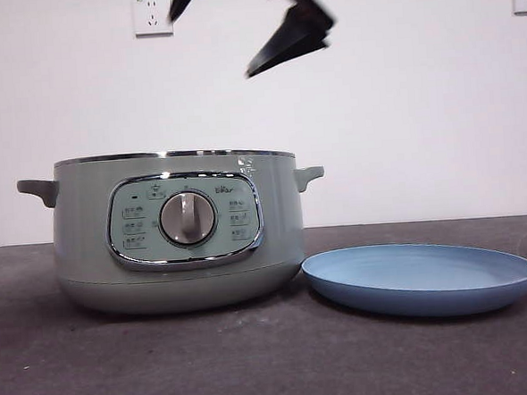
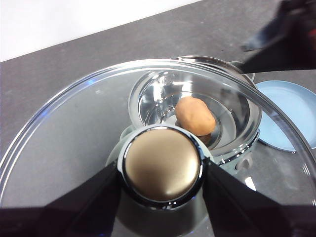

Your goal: Take the potato out from the steamer,put the potato on the plate,close the lid

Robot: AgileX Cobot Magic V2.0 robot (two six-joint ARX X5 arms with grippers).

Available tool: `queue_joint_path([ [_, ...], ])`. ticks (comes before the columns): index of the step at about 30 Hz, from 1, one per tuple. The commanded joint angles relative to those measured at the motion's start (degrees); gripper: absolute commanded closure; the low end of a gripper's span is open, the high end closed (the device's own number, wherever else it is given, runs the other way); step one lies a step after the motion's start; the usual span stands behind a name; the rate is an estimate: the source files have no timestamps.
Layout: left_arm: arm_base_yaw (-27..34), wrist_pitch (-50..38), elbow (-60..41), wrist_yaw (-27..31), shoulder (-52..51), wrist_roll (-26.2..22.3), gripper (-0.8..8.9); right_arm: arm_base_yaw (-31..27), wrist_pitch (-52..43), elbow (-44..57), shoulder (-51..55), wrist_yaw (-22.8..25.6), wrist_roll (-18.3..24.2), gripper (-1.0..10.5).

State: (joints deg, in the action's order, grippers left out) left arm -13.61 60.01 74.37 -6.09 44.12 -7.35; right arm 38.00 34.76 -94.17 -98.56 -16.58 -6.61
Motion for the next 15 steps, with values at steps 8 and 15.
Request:
queue_joint_path([
  [8,0.17,0.31,1.18,0.09,-3.41,0.98,8.22,3.78,-0.48,-7.26,-14.32,12.61,2.67,3.5],
  [15,0.17,0.37,1.18,-0.04,-3.41,0.94,8.22,4.35,-4.28,-7.26,-20.17,15.47,2.38,3.5],
])
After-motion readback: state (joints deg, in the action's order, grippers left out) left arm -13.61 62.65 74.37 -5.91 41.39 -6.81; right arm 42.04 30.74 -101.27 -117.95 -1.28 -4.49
